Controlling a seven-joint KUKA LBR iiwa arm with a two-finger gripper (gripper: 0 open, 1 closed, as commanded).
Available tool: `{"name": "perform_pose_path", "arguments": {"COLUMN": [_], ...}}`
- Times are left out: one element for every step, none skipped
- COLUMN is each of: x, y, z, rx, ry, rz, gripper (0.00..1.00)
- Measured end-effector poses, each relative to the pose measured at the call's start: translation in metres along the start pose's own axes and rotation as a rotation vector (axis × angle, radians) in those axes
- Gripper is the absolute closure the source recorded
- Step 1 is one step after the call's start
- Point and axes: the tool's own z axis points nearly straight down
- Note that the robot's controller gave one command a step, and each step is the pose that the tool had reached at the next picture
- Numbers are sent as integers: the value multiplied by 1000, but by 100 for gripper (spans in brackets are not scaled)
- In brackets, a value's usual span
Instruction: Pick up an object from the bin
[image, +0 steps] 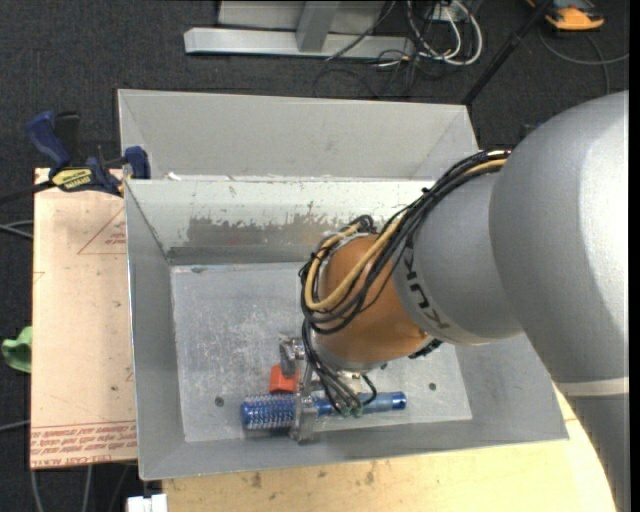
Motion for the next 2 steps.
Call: {"name": "perform_pose_path", "arguments": {"x": [-4, -5], "y": [2, 1], "z": [-3, -4], "rx": [3, 3], "ry": [12, 7], "rz": [1, 3], "gripper": [0, 100]}}
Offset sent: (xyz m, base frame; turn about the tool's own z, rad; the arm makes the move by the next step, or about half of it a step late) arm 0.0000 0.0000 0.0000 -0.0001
